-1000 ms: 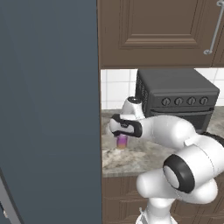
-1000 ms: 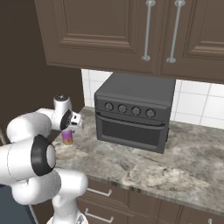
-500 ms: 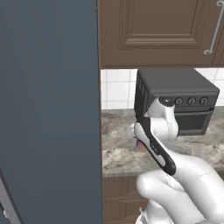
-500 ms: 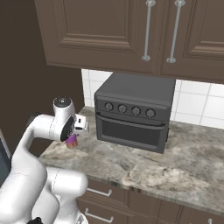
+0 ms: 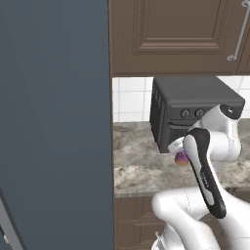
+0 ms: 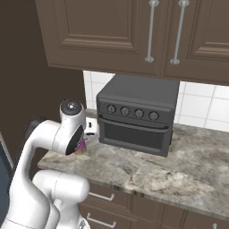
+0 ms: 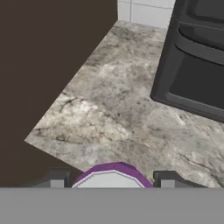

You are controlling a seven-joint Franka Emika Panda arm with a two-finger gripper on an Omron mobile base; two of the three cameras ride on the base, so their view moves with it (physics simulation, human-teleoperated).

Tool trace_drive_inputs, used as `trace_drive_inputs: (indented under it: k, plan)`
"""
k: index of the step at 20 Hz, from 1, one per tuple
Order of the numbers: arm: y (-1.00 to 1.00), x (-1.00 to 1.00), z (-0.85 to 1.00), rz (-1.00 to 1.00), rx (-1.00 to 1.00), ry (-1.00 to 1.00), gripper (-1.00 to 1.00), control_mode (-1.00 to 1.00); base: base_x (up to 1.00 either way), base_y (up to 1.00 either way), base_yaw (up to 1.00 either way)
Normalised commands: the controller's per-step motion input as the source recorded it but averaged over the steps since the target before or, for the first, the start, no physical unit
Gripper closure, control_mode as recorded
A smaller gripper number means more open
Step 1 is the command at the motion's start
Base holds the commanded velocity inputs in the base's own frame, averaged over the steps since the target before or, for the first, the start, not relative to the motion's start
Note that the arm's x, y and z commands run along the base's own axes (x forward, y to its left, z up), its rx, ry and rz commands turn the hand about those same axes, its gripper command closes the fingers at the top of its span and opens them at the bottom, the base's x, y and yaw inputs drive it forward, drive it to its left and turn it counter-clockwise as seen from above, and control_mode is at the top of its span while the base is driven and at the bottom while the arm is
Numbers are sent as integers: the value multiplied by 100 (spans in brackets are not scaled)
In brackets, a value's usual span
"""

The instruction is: Four empty soda cans are scattered around the kitchen. Gather all the cans and cluster them next to the stove for recycling.

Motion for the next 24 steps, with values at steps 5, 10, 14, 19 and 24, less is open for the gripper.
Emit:
trace_drive_inputs:
  k: [5, 10, 14, 19, 24]
  plan:
    - [-15, -20, 84, 4, -4, 15, 100, -100, 0, 0, 0]
    - [-6, -26, 57, 3, -3, 18, 100, -100, 0, 0, 0]
    - [-13, -42, 13, 0, -1, 16, 100, -100, 0, 0, 0]
    - [-6, -31, 0, 0, 0, 1, 100, -100, 0, 0, 0]
    - [0, 0, 0, 0, 0, 0, 100, -100, 0, 0, 0]
